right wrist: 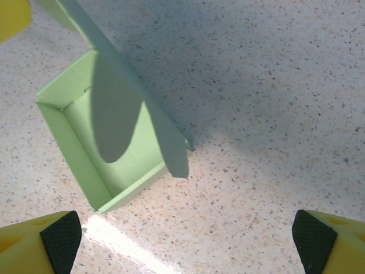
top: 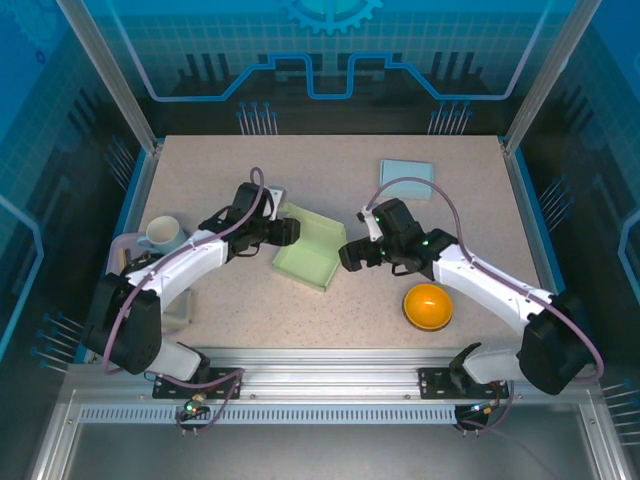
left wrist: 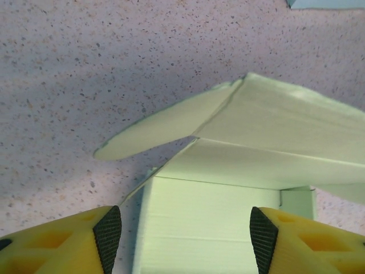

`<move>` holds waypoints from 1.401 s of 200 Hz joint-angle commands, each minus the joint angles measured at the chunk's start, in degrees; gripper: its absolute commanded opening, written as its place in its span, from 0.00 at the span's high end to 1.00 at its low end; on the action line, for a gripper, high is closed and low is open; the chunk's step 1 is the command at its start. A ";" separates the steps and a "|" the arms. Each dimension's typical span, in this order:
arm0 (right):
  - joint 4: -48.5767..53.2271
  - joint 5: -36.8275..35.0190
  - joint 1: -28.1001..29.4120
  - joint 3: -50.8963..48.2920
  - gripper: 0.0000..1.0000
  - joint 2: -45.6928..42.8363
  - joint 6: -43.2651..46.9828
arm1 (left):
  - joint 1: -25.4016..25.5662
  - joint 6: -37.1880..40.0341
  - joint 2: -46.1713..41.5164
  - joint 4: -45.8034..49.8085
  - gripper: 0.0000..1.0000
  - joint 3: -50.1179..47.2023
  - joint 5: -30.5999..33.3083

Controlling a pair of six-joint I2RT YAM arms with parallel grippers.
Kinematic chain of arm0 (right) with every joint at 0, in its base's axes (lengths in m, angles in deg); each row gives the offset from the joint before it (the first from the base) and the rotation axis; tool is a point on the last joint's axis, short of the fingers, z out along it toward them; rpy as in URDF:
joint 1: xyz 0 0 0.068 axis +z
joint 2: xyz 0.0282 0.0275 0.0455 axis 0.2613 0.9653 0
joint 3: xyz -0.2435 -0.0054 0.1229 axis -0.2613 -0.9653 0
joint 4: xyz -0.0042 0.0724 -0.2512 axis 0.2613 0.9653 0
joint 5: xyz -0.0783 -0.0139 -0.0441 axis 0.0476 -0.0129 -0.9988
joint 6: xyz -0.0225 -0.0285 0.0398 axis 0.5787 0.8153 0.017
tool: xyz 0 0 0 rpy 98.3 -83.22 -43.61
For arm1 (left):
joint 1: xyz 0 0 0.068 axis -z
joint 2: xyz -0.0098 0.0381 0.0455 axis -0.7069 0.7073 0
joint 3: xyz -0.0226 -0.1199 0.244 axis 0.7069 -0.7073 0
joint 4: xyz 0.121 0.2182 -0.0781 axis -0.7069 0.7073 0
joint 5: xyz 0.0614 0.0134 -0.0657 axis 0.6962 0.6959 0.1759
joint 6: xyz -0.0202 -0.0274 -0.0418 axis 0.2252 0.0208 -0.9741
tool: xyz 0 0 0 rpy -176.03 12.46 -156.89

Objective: Fold the paper box

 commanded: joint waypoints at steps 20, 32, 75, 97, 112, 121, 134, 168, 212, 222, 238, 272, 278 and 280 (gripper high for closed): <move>-2.37 -2.12 2.23 0.36 0.04 -0.64 -1.26 | -3.08 10.39 0.52 -3.28 0.35 -1.61 0.71; -2.15 -2.13 2.66 0.77 0.04 -0.40 -1.00 | -4.44 11.58 -0.87 -6.78 0.35 -3.61 -2.22; -1.80 -2.49 3.06 0.37 0.06 -0.51 -0.51 | -9.10 12.47 -1.80 -15.69 0.46 -8.73 -13.88; -1.64 -2.32 3.05 0.24 0.06 -0.62 -0.21 | -10.12 12.12 -0.87 -17.27 0.49 -8.93 -17.19; -1.46 -2.16 3.05 0.28 0.06 -0.44 0.24 | -10.11 12.29 0.17 -16.86 0.49 -8.07 -18.02; -1.30 -2.03 3.06 0.37 0.06 -0.23 0.41 | -10.11 12.37 1.02 -16.67 0.49 -7.41 -18.62; -1.04 -1.98 2.99 0.77 0.06 0.08 0.51 | -10.11 12.38 2.15 -15.96 0.51 -6.27 -19.74; -0.71 -1.52 3.14 1.31 0.07 0.86 0.16 | -10.11 11.99 3.26 -15.88 0.58 -5.26 -21.56; -0.60 -0.44 3.57 2.91 0.09 3.16 -0.53 | -9.76 10.99 3.58 -16.18 0.63 -4.40 -23.87; -0.59 -0.59 3.76 3.26 0.09 3.57 -0.63 | -9.52 10.68 3.60 -16.36 0.65 -4.42 -24.21; -0.61 -0.83 4.06 3.86 0.10 4.29 -1.35 | -8.94 10.15 3.33 -16.46 0.70 -4.55 -24.15; -1.29 -0.10 4.65 4.88 0.11 5.47 -4.44 | -6.67 8.49 2.92 -16.73 0.78 -5.07 -21.73; -1.52 0.37 4.81 4.91 0.11 5.61 -5.26 | -6.24 7.89 2.85 -16.99 0.80 -5.15 -21.03; -1.66 0.49 4.88 4.93 0.11 5.66 -5.57 | -6.05 7.72 2.83 -17.05 0.81 -5.20 -20.82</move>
